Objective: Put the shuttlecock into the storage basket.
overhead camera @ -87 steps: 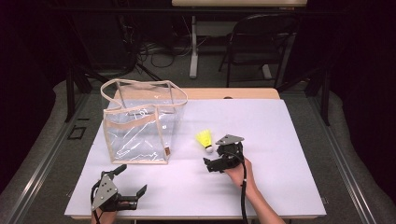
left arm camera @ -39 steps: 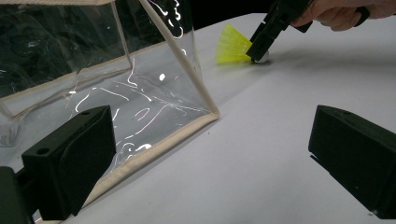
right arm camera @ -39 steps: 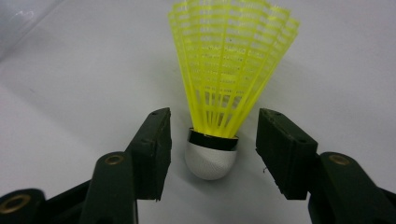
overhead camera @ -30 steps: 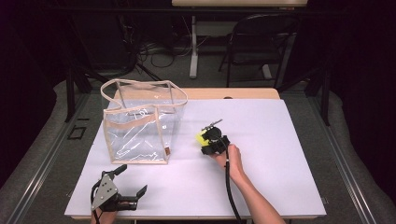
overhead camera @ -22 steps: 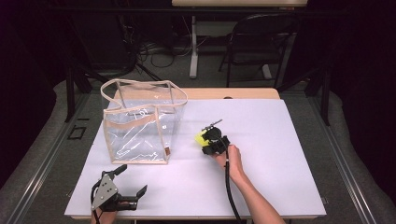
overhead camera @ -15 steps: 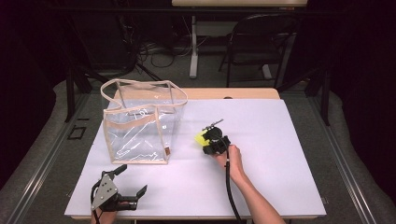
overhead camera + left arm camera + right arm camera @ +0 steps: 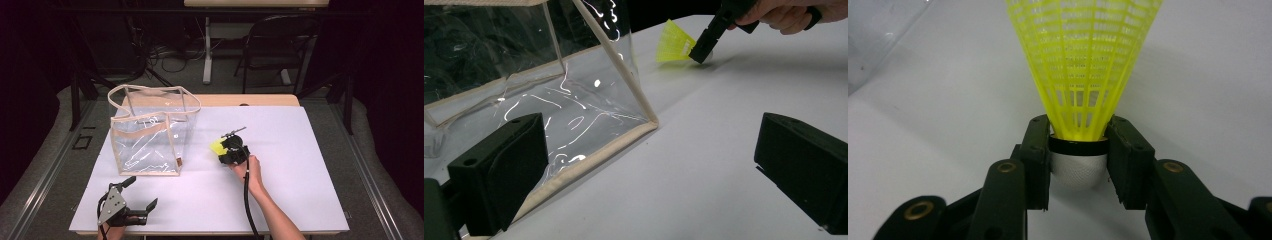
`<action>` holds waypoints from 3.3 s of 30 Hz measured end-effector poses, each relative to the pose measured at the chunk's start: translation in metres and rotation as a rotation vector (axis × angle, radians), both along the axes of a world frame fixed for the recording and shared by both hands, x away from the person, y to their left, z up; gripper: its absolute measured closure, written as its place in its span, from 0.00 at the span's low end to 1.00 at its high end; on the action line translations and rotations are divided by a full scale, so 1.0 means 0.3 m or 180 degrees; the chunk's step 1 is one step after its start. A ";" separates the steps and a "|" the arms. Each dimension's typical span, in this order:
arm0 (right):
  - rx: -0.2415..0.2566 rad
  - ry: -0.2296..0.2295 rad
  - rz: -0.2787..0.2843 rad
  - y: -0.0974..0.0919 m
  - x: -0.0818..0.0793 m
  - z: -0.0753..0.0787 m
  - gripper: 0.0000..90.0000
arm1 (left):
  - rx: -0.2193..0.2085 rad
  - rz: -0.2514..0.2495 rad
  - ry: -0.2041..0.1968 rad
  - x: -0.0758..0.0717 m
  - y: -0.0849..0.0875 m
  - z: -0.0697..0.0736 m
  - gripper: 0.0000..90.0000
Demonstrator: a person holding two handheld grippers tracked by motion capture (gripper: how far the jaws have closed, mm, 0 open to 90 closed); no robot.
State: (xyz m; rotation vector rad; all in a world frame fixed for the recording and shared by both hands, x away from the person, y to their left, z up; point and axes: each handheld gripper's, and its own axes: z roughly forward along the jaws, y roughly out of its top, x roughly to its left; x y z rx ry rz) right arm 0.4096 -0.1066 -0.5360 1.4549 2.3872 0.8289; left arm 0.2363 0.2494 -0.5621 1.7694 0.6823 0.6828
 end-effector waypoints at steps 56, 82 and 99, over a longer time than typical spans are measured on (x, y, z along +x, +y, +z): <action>-0.0183 -0.0213 0.0127 -0.030 -0.046 0.186 0.71 | -0.0015 0.0000 0.0004 0.000 -0.003 0.000 0.01; -0.0229 -0.0369 0.0175 -0.036 -0.059 0.290 0.71 | -0.0012 -0.0001 -0.0002 0.002 -0.005 0.000 0.01; -0.0248 -0.0452 0.0186 -0.038 -0.066 0.344 0.71 | -0.0019 -0.0001 -0.0002 0.000 -0.005 0.000 0.01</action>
